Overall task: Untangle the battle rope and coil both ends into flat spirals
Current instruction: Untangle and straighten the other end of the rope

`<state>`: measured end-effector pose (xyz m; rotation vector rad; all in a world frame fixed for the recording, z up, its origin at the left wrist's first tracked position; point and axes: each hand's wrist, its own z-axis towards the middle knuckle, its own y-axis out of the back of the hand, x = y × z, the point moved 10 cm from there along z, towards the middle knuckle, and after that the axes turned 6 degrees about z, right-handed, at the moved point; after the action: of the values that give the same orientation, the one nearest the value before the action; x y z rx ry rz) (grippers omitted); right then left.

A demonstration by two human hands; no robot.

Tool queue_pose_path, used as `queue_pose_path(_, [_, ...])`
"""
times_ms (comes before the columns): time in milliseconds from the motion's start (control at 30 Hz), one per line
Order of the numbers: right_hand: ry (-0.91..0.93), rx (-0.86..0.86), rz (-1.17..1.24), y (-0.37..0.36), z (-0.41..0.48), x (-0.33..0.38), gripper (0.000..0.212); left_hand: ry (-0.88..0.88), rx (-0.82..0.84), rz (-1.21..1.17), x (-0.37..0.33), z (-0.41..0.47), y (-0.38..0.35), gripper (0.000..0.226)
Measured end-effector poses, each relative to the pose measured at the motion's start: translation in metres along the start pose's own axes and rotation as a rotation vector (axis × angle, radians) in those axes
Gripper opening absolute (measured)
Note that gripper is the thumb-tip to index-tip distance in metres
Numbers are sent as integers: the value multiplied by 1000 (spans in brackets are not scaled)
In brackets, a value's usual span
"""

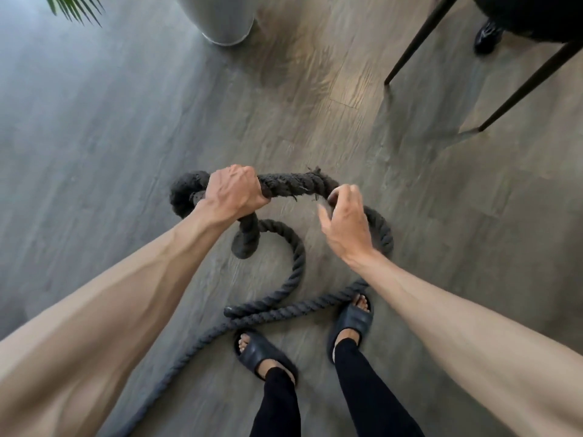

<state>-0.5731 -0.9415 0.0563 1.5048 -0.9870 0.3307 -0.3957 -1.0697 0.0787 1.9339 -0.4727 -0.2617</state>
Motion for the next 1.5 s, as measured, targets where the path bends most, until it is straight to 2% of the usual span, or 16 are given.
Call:
queue_pose_path(133, [-197,502,165,-109,-51,29,76,84,5,-45,28,-21,-5,49])
queue_pose_path(200, [-148,576,251,-148,-69,67,89,95,7,-67,34,-27,-7,51])
queue_pose_path(400, [-123,229,213,-183,-79,135,88,84,181,-167,55,-42,-25,71])
queue_pose_path(500, [-129,120,369,-194,-88,147,67,64,302,-239,69,-53,-33,79])
queue_pose_path(600, [-278,64,501,-203,-92,143,48,16,439,-462,83,-69,-45,73])
queue_pose_path(667, [-422,54,550,-211,-92,133,53,20,335,-626,101,-75,-44,51])
queue_pose_path(733, [-559,-2,592,-212,-94,123,65,94,46,-710,138,-83,-31,27])
queue_pose_path(800, [-635,-76,662,-208,-93,115,67,223,-165,-743,185,-101,-32,22])
queue_pose_path(833, [-642,-98,696,-204,-91,114,66,264,-187,-739,204,-109,-40,25])
queue_pose_path(967, [-629,-54,845,-201,-79,123,82,211,-130,-517,231,-134,-70,70])
queue_pose_path(1067, [-605,-24,889,-195,-71,135,71,213,-206,-487,240,-136,-62,95])
queue_pose_path(1167, [-572,38,913,-190,-68,146,36,116,-149,-404,245,-122,-54,96])
queue_pose_path(1233, [-561,97,914,-190,-70,151,24,27,-106,-410,250,-117,-51,92])
queue_pose_path(1333, [-577,120,884,-188,-72,156,18,-46,-32,-507,264,-115,-54,89])
queue_pose_path(1400, [-602,116,874,-190,-73,158,18,-65,140,-549,267,-112,-64,83])
queue_pose_path(1500, [-662,33,909,-200,-70,160,31,-32,243,-492,275,-107,-70,78])
